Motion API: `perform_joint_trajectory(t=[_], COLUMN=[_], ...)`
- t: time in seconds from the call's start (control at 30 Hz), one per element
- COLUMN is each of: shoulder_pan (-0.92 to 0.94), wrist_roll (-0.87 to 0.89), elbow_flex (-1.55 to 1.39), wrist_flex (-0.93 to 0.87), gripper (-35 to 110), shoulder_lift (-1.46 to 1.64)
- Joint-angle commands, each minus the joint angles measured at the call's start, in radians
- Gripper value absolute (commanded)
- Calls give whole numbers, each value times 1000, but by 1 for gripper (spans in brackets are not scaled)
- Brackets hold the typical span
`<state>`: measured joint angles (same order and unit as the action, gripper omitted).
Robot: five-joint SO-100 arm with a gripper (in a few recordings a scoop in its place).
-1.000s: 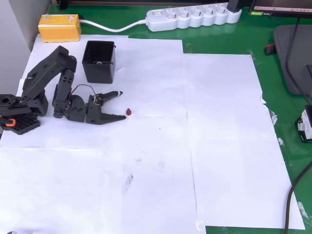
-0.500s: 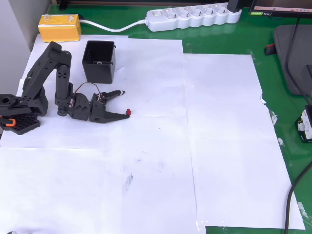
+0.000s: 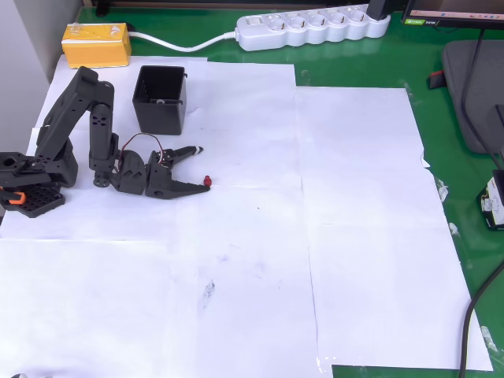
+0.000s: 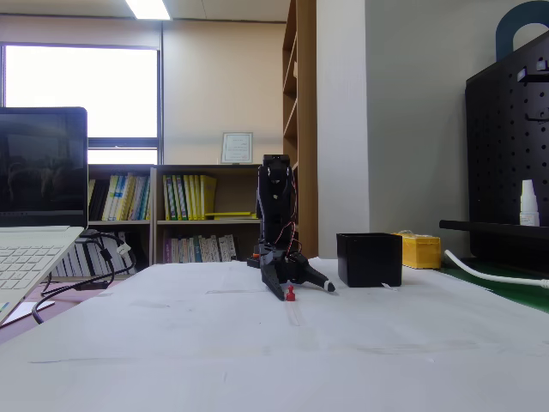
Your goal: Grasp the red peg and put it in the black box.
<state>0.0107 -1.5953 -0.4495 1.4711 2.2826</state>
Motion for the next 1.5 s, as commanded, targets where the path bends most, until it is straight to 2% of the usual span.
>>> perform_joint_trajectory(t=[0.0,0.67,1.47], shoulder_pan=[12,5,2], wrist_roll=[-5,-9,14], elbow_flex=[-11,-15,-18], wrist_flex=[-2,-23,-25], gripper=[39,22,12], shoulder_lift=[-41,-44,-38])
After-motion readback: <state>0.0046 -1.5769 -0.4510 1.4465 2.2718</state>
